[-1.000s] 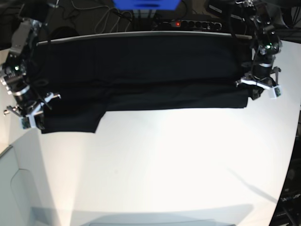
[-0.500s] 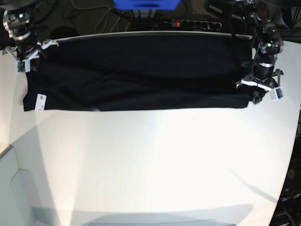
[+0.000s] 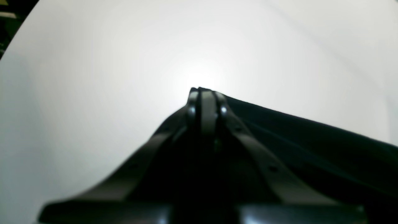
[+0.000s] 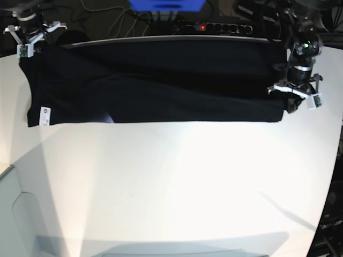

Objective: Fold the T-shirt properly
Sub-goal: 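Grasp the shirt's side edge with the right gripper and pull it straight, then hold the strip's two ends with both grippers and adjust them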

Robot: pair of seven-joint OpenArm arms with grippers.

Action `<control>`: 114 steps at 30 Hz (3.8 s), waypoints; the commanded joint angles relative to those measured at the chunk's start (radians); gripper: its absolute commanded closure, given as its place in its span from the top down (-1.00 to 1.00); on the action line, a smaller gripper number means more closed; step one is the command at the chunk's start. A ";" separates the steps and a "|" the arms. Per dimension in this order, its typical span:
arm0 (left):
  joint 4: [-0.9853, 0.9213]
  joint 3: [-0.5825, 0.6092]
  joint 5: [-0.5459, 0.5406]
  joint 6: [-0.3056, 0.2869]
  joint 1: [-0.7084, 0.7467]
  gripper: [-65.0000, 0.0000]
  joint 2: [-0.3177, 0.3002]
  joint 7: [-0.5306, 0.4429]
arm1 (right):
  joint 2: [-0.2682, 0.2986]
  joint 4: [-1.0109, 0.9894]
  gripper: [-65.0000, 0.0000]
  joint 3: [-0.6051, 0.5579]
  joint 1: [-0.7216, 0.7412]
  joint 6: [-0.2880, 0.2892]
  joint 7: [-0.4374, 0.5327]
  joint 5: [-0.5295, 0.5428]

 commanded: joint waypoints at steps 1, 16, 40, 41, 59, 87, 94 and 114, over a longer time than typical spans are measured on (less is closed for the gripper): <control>0.021 -0.006 -0.003 -0.003 0.003 -1.00 -0.012 -0.026 | 0.011 0.014 -1.00 0.008 -0.008 0.014 0.023 0.010; -0.080 -0.006 -0.003 -0.003 0.055 -1.00 -0.010 -0.029 | 0.016 0.013 -1.00 0.014 0.123 0.014 0.023 0.002; -0.181 -0.005 0.001 -0.005 0.067 -1.00 -0.012 -0.031 | 0.099 -0.254 -1.00 0.014 0.366 0.014 0.023 0.001; -0.181 -0.005 0.001 -0.005 0.067 -1.00 -0.012 -0.031 | 0.111 -0.274 -1.00 0.014 0.377 0.014 0.023 0.001; -0.210 -0.005 -0.003 -0.005 0.072 0.06 -0.013 -0.022 | 0.169 -0.328 -0.04 0.015 0.377 0.014 0.021 0.010; -0.243 0.033 -0.005 -0.005 0.072 0.31 -0.012 -0.020 | -0.032 -0.073 -0.02 0.028 0.317 0.014 0.012 0.002; -0.243 0.033 -0.005 -0.005 0.066 -0.70 -0.012 -0.022 | -0.033 -0.073 -0.02 0.028 0.317 0.014 0.012 0.002; -0.014 0.023 -0.005 -0.003 0.067 -1.00 -0.007 -0.022 | 0.056 -0.421 -0.02 -0.023 0.344 0.014 0.023 0.004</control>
